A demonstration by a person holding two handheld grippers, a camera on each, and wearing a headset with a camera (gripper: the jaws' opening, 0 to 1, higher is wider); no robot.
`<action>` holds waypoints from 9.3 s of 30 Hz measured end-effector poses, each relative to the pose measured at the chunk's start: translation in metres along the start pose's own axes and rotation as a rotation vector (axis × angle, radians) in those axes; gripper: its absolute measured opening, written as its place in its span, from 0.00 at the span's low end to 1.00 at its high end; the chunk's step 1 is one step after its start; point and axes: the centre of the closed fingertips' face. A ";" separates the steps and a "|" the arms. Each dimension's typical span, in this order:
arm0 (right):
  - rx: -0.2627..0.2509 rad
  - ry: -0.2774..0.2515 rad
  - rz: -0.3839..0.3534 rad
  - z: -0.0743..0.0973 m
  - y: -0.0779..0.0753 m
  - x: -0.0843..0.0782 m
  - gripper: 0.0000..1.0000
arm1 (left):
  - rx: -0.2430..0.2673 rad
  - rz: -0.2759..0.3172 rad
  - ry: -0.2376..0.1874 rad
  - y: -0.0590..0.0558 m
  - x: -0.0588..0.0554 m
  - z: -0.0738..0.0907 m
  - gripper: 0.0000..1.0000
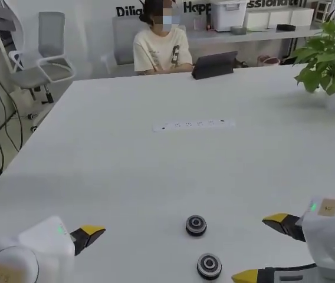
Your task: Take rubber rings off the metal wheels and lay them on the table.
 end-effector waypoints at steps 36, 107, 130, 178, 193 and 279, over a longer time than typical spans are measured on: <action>0.083 0.025 0.038 -0.006 -0.019 0.000 0.66 | -0.126 -0.038 0.024 0.004 0.012 -0.021 0.73; 0.361 0.039 0.107 -0.049 0.000 -0.031 0.48 | -0.326 -0.109 0.056 -0.023 0.020 -0.082 0.51; 0.373 0.017 0.092 -0.063 -0.005 -0.028 0.46 | -0.417 -0.144 0.087 -0.035 0.019 -0.115 0.40; 0.406 0.022 0.060 -0.068 -0.001 -0.037 0.45 | -0.408 -0.249 0.097 -0.053 0.008 -0.150 0.08; 0.433 0.039 0.050 -0.080 0.006 -0.041 0.42 | -0.381 -0.246 0.085 -0.054 0.008 -0.150 0.07; 0.436 0.080 -0.158 -0.076 0.002 -0.049 0.00 | -0.364 -0.244 0.071 -0.056 0.009 -0.151 0.07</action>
Point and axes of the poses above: the centre of the closed fingertips' face, and the gripper's own axes: z roughly backward along the fingers, y roughly to its left, x roughly out of its top, and after that the axes turned 9 degrees about -z, right-handed
